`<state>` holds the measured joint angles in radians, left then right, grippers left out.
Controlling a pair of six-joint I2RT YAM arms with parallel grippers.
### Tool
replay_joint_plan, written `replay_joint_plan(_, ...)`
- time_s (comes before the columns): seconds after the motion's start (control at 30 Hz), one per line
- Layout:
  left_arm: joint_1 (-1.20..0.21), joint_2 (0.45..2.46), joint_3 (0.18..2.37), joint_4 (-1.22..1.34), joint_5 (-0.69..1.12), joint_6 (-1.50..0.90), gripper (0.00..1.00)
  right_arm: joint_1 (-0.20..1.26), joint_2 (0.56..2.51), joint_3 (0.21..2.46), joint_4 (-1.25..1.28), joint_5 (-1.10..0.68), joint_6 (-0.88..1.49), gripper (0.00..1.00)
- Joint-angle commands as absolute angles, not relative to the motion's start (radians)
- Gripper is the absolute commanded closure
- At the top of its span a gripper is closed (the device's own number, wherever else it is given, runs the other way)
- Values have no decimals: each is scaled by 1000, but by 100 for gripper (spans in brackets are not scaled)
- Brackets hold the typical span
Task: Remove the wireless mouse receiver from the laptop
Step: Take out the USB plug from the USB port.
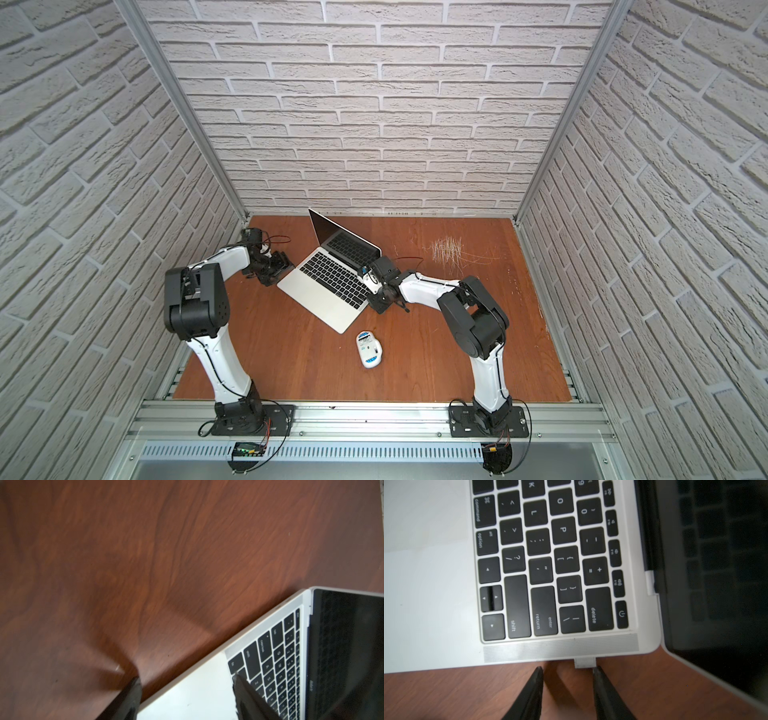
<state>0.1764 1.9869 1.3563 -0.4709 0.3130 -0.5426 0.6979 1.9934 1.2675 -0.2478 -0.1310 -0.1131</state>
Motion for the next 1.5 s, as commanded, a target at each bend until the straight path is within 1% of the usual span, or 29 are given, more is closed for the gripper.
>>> replay_joint_plan(0.0,179,1983,1346,-501,317,-544,29,700,2049,1270,-255,-146,-121,61)
replay_joint_plan(0.1,176,1986,1347,-523,303,-535,29,699,2055,1276,-258,-142,-119,64)
replay_joint_plan(0.33,148,1990,1390,-733,66,-433,29,700,2056,1278,-263,-147,-119,66)
replay_joint_plan(0.53,100,2023,1407,-803,-32,-396,30,700,2052,1275,-265,-145,-117,66)
replay_joint_plan(0.8,95,2077,1416,-807,-38,-397,31,699,2048,1269,-271,-134,-120,65)
replay_joint_plan(1.0,95,2078,1414,-802,-37,-395,32,700,2049,1274,-273,-71,-121,59)
replay_joint_plan(1.13,95,2087,1412,-797,-32,-395,32,699,2060,1282,-265,-61,-115,59)
replay_joint_plan(1.3,95,2092,1407,-790,-25,-395,33,700,2082,1299,-255,-82,-103,67)
replay_joint_plan(1.47,97,2092,1406,-787,-23,-393,33,701,2086,1297,-229,-117,-74,79)
